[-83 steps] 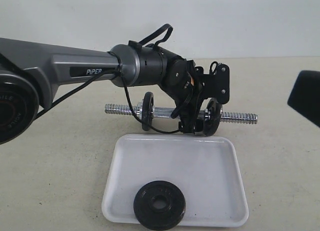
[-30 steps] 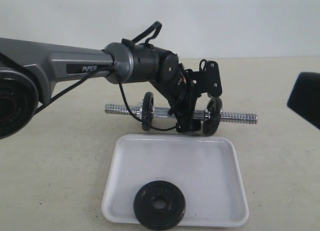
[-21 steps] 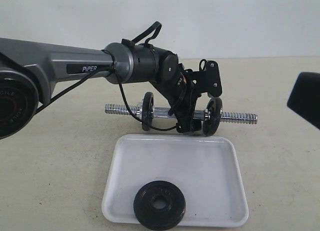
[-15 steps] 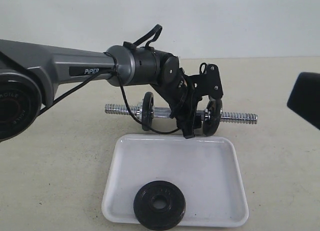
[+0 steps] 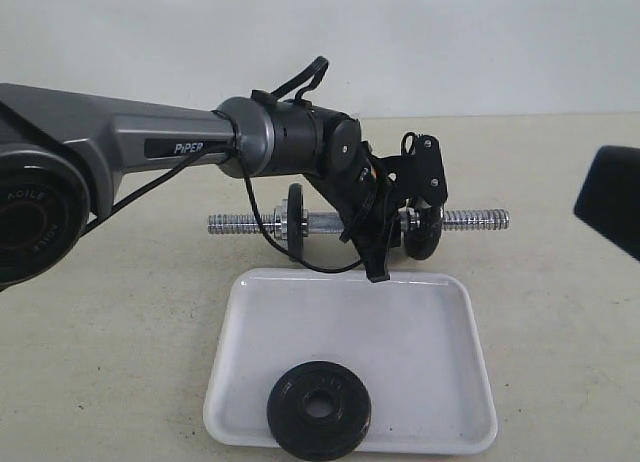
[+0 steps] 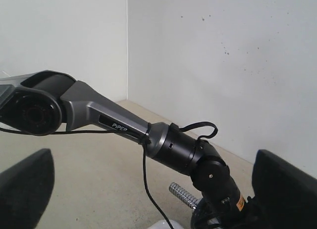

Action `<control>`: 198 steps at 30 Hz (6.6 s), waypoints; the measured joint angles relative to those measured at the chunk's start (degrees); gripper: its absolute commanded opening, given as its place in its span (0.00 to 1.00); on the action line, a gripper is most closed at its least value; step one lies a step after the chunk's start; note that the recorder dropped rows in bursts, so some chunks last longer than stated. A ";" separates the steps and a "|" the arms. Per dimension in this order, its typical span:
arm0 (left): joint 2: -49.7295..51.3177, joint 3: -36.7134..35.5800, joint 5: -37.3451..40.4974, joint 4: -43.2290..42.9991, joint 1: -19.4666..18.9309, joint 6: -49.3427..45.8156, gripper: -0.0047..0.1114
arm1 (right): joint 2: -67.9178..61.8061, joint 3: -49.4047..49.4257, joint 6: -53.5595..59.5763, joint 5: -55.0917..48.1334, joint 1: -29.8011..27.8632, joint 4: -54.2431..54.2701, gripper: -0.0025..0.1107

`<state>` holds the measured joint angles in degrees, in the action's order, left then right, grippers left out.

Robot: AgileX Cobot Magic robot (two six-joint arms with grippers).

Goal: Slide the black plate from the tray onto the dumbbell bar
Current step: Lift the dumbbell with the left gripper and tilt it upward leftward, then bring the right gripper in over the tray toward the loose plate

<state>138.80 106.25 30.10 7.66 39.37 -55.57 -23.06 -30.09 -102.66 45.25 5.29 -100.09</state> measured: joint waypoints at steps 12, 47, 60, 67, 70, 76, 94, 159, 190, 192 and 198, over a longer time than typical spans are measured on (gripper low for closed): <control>0.00 0.00 -0.05 0.00 0.00 0.44 0.08 | 0.00 0.00 0.00 0.68 0.00 -0.10 0.94; -11.45 -2.08 29.46 -0.72 -6.69 4.44 0.08 | 0.00 5.80 0.00 -1.30 0.00 -0.32 0.94; -18.22 -2.42 29.71 15.35 -7.01 -5.93 0.08 | 0.00 5.80 0.00 1.44 0.00 -0.32 0.94; -21.73 -9.59 27.61 16.12 -10.90 -9.04 0.08 | 0.00 5.80 0.00 1.69 0.00 -0.32 0.94; -23.45 -13.87 25.96 15.96 -12.79 -11.06 0.08 | 0.00 5.80 0.00 1.69 0.00 -0.32 0.94; -29.47 -23.32 20.00 20.62 -16.00 -17.87 0.08 | 0.00 5.80 0.00 1.69 0.00 -0.32 0.94; -36.37 -48.84 -1.22 42.30 -17.00 -40.72 0.08 | 0.00 5.80 0.00 1.80 0.00 -0.32 0.94; -53.09 -66.01 -6.94 71.69 -17.00 -62.18 0.08 | -8.34 2.70 -6.00 16.21 0.00 4.85 0.94; -53.09 -66.10 -6.94 72.13 -17.00 -64.47 0.08 | -33.71 -1.20 72.62 -0.05 0.00 11.69 0.94; -53.09 -66.10 -6.94 72.23 -17.00 -64.90 0.08 | -33.71 -1.20 69.64 -2.20 0.00 11.41 0.94; -53.09 -66.10 -6.94 72.32 -17.00 -65.41 0.08 | -33.71 -1.20 73.01 2.10 3.70 1.75 0.94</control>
<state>85.70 40.15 23.16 79.98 22.36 -120.98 -56.77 -31.30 -29.65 47.34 8.99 -98.34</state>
